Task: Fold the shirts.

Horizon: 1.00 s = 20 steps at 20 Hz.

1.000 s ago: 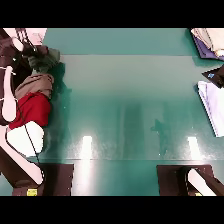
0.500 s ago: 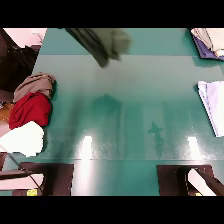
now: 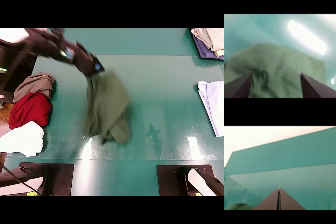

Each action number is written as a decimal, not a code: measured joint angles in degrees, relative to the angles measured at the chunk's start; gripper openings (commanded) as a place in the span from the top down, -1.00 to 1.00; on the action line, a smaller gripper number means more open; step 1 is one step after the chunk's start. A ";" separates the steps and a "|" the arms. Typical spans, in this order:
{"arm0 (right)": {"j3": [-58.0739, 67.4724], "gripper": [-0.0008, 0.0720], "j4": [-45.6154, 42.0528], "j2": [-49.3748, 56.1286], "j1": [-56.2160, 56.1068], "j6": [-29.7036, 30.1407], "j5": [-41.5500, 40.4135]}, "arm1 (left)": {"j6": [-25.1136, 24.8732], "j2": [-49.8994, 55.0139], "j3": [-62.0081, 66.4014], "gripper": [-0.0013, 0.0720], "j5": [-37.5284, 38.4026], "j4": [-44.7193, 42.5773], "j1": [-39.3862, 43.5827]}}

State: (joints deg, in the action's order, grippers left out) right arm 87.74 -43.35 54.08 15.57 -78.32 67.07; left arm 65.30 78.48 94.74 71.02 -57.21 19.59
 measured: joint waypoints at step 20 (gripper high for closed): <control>0.33 0.93 -0.20 3.65 0.00 1.01 3.19 | 27.58 -37.05 -64.24 -0.86 3.85 0.72 -10.21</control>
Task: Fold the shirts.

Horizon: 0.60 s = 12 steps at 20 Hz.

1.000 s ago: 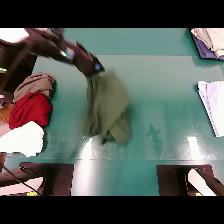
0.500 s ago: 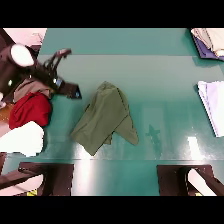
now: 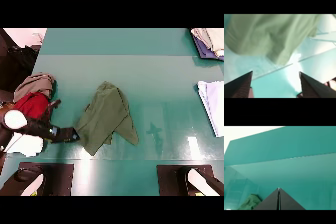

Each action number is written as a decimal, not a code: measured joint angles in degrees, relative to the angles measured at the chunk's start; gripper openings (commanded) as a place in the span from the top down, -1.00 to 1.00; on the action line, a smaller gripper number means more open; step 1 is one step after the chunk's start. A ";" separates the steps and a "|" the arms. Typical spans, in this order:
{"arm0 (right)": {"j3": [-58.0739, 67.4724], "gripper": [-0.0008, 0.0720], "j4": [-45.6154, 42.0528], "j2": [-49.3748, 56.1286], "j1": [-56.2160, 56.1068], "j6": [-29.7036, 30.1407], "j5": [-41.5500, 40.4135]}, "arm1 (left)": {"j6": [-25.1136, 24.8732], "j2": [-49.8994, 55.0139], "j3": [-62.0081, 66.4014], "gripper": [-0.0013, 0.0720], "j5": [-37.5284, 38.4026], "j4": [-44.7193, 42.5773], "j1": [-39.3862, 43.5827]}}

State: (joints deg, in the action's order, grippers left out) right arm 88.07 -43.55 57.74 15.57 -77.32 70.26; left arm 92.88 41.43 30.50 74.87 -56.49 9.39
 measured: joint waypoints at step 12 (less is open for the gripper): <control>0.00 0.93 0.07 1.60 0.00 0.07 1.75 | 10.99 -2.40 -14.88 -0.85 -22.69 6.51 18.43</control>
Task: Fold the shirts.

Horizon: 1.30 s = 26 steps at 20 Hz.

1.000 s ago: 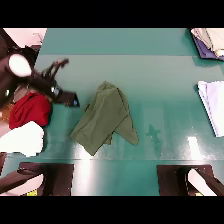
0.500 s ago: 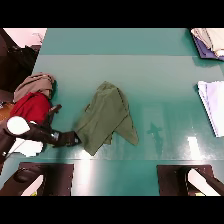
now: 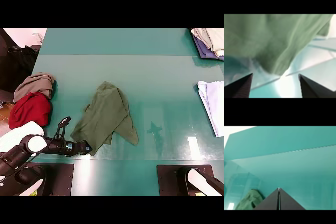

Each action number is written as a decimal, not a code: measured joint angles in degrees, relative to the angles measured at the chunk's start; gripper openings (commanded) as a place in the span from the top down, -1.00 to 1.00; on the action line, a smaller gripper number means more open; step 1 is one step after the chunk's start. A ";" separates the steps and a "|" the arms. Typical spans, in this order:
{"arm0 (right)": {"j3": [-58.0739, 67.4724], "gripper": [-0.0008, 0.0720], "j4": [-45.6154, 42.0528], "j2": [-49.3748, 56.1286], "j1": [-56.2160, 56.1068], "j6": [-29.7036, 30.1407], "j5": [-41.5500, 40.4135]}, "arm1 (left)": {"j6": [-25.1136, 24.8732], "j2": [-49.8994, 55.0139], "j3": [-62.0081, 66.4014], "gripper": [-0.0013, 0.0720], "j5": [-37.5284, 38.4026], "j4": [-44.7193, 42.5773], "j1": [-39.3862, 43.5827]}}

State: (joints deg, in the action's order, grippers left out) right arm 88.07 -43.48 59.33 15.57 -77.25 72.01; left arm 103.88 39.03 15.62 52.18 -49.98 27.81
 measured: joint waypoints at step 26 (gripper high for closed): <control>-24.35 -0.38 -0.11 5.20 -15.89 0.52 9.75 | -6.73 7.04 53.86 0.90 12.79 -20.09 -14.53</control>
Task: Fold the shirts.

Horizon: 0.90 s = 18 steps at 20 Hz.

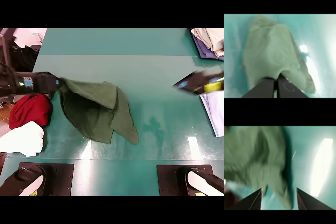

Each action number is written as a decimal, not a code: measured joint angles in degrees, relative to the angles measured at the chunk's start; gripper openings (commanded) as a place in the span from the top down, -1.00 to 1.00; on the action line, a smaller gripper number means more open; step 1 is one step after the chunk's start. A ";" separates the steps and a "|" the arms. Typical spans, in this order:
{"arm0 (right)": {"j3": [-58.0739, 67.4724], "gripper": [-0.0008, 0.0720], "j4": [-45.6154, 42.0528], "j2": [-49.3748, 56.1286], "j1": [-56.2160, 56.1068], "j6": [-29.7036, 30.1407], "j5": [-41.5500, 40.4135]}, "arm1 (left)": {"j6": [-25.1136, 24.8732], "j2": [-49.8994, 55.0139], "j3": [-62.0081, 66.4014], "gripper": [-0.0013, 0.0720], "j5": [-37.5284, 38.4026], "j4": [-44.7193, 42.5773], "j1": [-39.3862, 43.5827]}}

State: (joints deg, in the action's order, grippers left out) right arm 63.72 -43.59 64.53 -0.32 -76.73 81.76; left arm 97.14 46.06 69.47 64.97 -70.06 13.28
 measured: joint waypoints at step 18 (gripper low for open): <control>-8.94 0.93 -3.34 17.99 -33.70 3.21 -19.32 | -0.74 0.22 2.12 0.90 3.63 -3.28 -2.03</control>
State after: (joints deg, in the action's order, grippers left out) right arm 54.78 -46.94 82.52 -34.02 -73.52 62.43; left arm 96.40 46.28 71.59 68.60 -73.34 11.25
